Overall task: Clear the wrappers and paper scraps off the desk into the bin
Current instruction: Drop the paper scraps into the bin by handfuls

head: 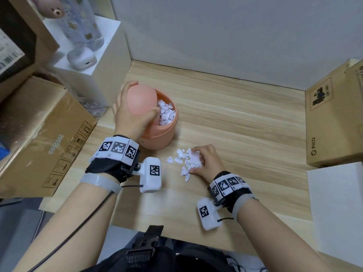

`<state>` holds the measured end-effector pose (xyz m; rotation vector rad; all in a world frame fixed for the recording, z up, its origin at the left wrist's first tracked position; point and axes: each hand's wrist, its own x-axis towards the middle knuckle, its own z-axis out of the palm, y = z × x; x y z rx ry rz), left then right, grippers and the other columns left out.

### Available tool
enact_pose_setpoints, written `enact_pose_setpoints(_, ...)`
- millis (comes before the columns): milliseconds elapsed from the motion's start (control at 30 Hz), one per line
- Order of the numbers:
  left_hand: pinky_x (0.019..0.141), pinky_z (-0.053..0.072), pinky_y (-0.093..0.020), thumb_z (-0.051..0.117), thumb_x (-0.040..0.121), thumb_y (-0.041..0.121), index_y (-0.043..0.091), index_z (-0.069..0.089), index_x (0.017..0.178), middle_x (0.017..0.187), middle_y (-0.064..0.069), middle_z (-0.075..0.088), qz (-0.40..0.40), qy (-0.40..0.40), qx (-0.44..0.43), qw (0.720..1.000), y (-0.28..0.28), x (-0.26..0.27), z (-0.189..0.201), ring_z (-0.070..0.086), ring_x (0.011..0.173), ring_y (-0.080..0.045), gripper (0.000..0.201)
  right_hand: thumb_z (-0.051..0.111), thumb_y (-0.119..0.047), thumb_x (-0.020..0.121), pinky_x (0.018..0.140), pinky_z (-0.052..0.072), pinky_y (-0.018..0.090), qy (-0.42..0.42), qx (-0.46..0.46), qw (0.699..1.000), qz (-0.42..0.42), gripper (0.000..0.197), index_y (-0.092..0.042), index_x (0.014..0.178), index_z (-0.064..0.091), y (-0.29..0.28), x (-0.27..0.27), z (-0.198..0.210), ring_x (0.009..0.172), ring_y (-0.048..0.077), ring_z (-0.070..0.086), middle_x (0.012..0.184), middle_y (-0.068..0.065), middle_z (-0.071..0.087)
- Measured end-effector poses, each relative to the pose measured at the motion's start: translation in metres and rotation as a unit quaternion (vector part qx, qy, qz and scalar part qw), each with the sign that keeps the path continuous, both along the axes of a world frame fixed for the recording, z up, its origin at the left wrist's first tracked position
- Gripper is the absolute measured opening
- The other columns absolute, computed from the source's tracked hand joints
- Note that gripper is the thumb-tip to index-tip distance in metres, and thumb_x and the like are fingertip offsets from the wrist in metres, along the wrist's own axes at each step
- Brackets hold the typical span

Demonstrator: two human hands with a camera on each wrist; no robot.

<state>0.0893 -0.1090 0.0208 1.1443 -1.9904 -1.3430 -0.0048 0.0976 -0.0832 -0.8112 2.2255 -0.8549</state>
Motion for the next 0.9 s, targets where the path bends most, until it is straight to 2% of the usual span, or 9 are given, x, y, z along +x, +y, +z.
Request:
enact_pose_setpoints(133, 0.106, 0.031, -0.045, 0.061, 0.049, 0.044, 0.049, 0.038, 0.118, 0.135, 0.005, 0.039, -0.001, 0.000, -0.001, 1.000, 0.001, 0.000, 0.000, 0.035, 0.125, -0.024, 0.074, 0.079, -0.044, 0.058, 0.102, 0.029, 0.034, 0.082, 0.100, 0.991, 0.029, 0.080, -0.034, 0.129, 0.041, -0.004, 0.000, 0.003, 0.118, 0.022, 0.031, 0.128, 0.001, 0.031)
enact_pose_setpoints(233, 0.107, 0.031, -0.044, 0.063, 0.052, 0.039, 0.048, 0.038, 0.119, 0.134, 0.005, 0.038, 0.000, 0.000, 0.003, 1.000, 0.000, 0.000, 0.000, 0.034, 0.126, -0.023, 0.072, 0.078, -0.051, 0.055, 0.103, 0.026, 0.036, 0.087, 0.144, 0.981, 0.091, 0.091, -0.036, 0.133, 0.034, -0.012, 0.007, 0.005, 0.122, 0.025, 0.026, 0.136, 0.002, 0.025)
enact_pose_setpoints(333, 0.107, 0.031, -0.044, 0.063, 0.054, 0.037, 0.045, 0.039, 0.123, 0.126, 0.008, 0.036, 0.001, -0.003, 0.002, 1.000, 0.000, 0.000, 0.000, 0.034, 0.125, -0.023, 0.073, 0.080, -0.039, 0.059, 0.096, 0.034, 0.034, 0.089, 0.134, 0.976, 0.145, 0.075, -0.032, 0.124, 0.044, -0.015, 0.014, 0.003, 0.115, 0.023, 0.031, 0.129, 0.003, 0.030)
enact_pose_setpoints(433, 0.107, 0.030, -0.044, 0.063, 0.055, 0.037, 0.045, 0.038, 0.122, 0.127, 0.008, 0.036, 0.000, -0.004, 0.004, 1.000, 0.000, 0.000, 0.000, 0.033, 0.126, -0.023, 0.072, 0.076, -0.019, 0.067, 0.090, 0.039, 0.033, 0.068, 0.097, 0.986, 0.115, 0.044, -0.019, 0.107, 0.057, -0.014, 0.015, 0.000, 0.108, 0.025, 0.042, 0.116, 0.006, 0.043)
enact_pose_setpoints(567, 0.107, 0.030, -0.044, 0.063, 0.055, 0.037, 0.045, 0.038, 0.123, 0.131, 0.005, 0.037, 0.002, -0.006, 0.010, 1.000, 0.001, 0.000, 0.001, 0.032, 0.126, -0.022, 0.073, 0.068, -0.007, 0.074, 0.073, 0.036, 0.028, 0.072, 0.070, 0.992, 0.070, 0.019, -0.006, 0.092, 0.061, -0.011, 0.012, -0.005, 0.094, 0.028, 0.052, 0.101, 0.014, 0.052)
enact_pose_setpoints(667, 0.107, 0.029, -0.045, 0.062, 0.055, 0.036, 0.045, 0.038, 0.124, 0.122, 0.010, 0.035, 0.002, -0.010, 0.013, 1.000, 0.003, 0.001, 0.003, 0.031, 0.125, -0.022, 0.073, 0.060, -0.003, 0.080, 0.067, 0.030, 0.024, 0.073, 0.085, 0.992, 0.061, 0.011, -0.002, 0.091, 0.059, -0.012, 0.006, -0.004, 0.085, 0.028, 0.052, 0.093, 0.012, 0.050)
enact_pose_setpoints(733, 0.107, 0.029, -0.045, 0.061, 0.054, 0.035, 0.045, 0.038, 0.123, 0.119, 0.011, 0.035, 0.003, -0.014, 0.016, 1.000, 0.003, 0.001, 0.005, 0.031, 0.124, -0.022, 0.073, 0.059, 0.000, 0.079, 0.066, 0.036, 0.027, 0.043, 0.095, 0.994, 0.034, 0.008, -0.004, 0.086, 0.060, -0.015, 0.003, 0.001, 0.078, 0.027, 0.052, 0.087, 0.007, 0.047)
enact_pose_setpoints(800, 0.107, 0.029, -0.046, 0.061, 0.054, 0.035, 0.045, 0.038, 0.123, 0.119, 0.010, 0.034, 0.001, -0.016, 0.020, 1.000, 0.004, 0.001, 0.006, 0.031, 0.124, -0.023, 0.073, 0.058, 0.003, 0.077, 0.058, 0.045, 0.031, -0.024, 0.081, 0.996, -0.031, 0.015, -0.011, 0.072, 0.059, -0.018, 0.000, 0.012, 0.066, 0.028, 0.054, 0.078, 0.007, 0.053)
enact_pose_setpoints(900, 0.107, 0.028, -0.045, 0.061, 0.054, 0.035, 0.045, 0.038, 0.123, 0.126, 0.005, 0.038, -0.003, -0.021, 0.020, 1.000, 0.004, 0.002, 0.007, 0.031, 0.124, -0.024, 0.074, 0.059, -0.002, 0.079, 0.042, 0.044, 0.018, -0.072, 0.014, 0.993, -0.093, 0.018, -0.017, 0.068, 0.059, -0.028, -0.007, 0.043, 0.049, 0.019, 0.051, 0.066, 0.004, 0.060)
